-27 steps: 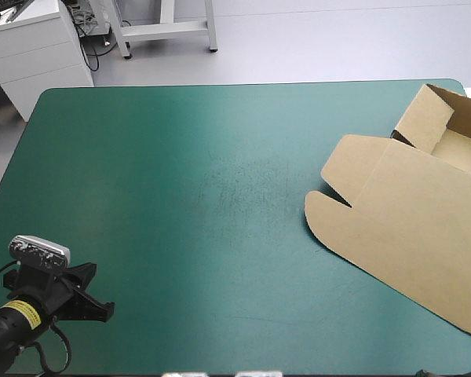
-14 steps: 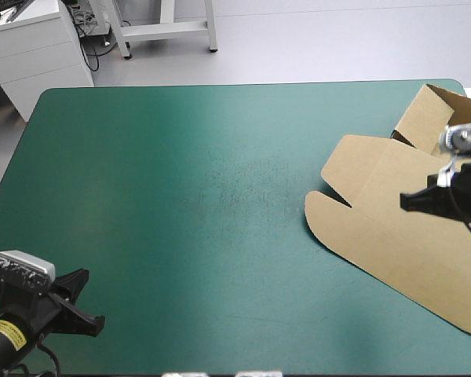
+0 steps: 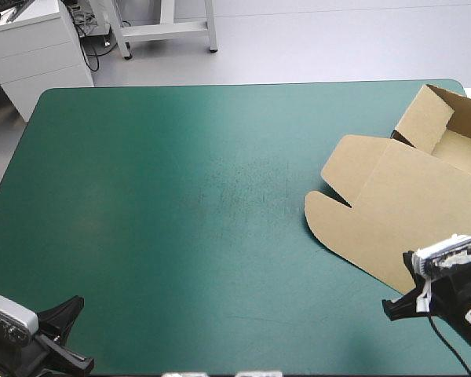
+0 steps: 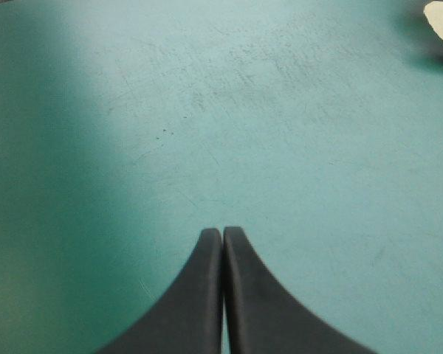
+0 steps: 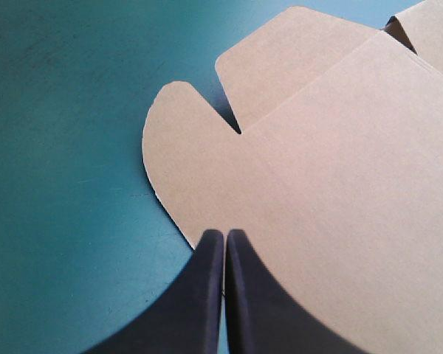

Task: Fold the box

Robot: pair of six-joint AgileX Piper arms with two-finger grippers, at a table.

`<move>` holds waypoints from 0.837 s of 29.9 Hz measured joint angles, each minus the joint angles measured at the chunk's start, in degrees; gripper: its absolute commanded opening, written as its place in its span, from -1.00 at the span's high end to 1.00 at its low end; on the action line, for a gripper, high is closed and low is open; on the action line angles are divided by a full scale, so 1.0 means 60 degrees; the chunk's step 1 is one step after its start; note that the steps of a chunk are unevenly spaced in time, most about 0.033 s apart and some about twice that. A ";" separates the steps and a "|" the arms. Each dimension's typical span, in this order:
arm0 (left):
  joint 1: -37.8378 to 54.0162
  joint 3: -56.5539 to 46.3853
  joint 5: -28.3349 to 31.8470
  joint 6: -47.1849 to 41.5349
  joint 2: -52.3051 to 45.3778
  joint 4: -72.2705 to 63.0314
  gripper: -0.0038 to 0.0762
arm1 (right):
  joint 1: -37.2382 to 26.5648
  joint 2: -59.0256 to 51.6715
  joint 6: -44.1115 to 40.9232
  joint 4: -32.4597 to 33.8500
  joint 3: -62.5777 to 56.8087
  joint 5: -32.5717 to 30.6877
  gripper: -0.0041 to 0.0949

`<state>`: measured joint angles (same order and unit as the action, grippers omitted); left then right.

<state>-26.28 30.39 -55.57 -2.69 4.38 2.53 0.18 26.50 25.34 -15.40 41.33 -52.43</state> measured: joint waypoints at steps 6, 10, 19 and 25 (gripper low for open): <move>0.0000 -0.0436 0.0000 0.0029 -0.0685 -0.0008 0.98 | 0.0011 -0.1440 0.0022 -0.0012 -0.1208 0.0226 0.93; 0.0000 -0.0474 0.0031 0.0029 -0.0868 -0.0017 0.98 | 0.0011 -0.2266 -0.0066 -0.0012 -0.1797 0.0226 0.93; 0.0000 -0.0476 0.0065 0.0029 -0.0878 -0.0034 0.98 | 0.0011 -0.3770 -0.0508 -0.0055 -0.2361 0.0242 0.93; 0.0000 -0.0476 0.0077 -0.0049 -0.0878 -0.0177 0.98 | 0.0011 -0.4439 -0.0618 -0.0058 -0.2373 0.0081 0.93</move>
<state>-26.28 27.54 -55.10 -2.98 -0.89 1.47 0.24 -0.13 21.63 -15.74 27.09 -51.94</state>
